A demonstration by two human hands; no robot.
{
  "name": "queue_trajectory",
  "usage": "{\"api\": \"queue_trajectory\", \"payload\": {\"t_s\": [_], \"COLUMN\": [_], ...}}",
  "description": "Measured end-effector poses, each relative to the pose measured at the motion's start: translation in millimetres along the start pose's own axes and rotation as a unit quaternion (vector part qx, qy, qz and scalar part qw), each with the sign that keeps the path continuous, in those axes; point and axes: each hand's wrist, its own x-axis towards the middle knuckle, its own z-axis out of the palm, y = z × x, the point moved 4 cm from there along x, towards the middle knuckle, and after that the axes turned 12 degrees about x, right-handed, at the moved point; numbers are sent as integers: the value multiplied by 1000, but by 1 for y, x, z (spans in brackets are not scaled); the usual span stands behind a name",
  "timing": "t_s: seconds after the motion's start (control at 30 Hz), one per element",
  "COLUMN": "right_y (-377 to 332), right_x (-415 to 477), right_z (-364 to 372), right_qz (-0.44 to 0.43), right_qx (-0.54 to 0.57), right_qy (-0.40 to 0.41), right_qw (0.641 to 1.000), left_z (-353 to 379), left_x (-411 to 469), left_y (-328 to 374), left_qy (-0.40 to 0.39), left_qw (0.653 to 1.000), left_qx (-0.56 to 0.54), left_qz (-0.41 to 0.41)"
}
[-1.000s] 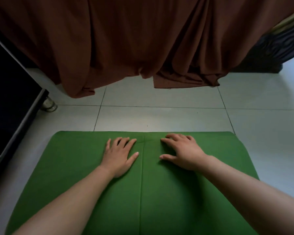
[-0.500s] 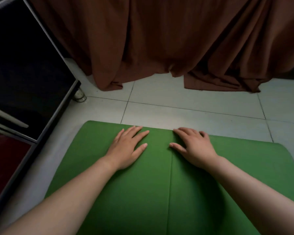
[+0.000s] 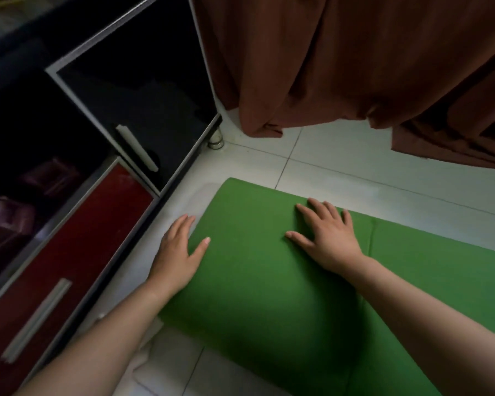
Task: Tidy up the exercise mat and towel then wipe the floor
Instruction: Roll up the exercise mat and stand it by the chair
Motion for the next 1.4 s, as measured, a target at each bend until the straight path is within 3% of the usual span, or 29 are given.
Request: {"api": "queue_trajectory", "payload": {"t_s": [0.17, 0.43, 0.63, 0.87, 1.1, 1.4], "right_y": [-1, -5, -15, -38, -49, -71], "right_x": [0, -10, -26, -43, -95, -190], "right_z": [-1, -15, -65, -200, -322, -470], "right_qz": [-1, 13, -2, -50, -38, 30], "right_qx": [-7, 27, 87, 164, 265, 254], "right_qy": [11, 19, 6, 99, 134, 97], "right_qw": [1000, 999, 996, 980, 954, 962], "left_z": [10, -7, -69, -161, -227, -315], "left_x": [-19, -22, -17, -14, -58, -144], "left_y": [-17, -7, 46, 158, 280, 379], "left_qy": [-100, -45, 26, 103, 68, -44], "left_qw": [981, 962, 964, 961, 968, 955], "left_qx": [-141, -246, -259, -246, -181, -87], "left_qz": [-90, -108, -47, 70, 158, 280]}}
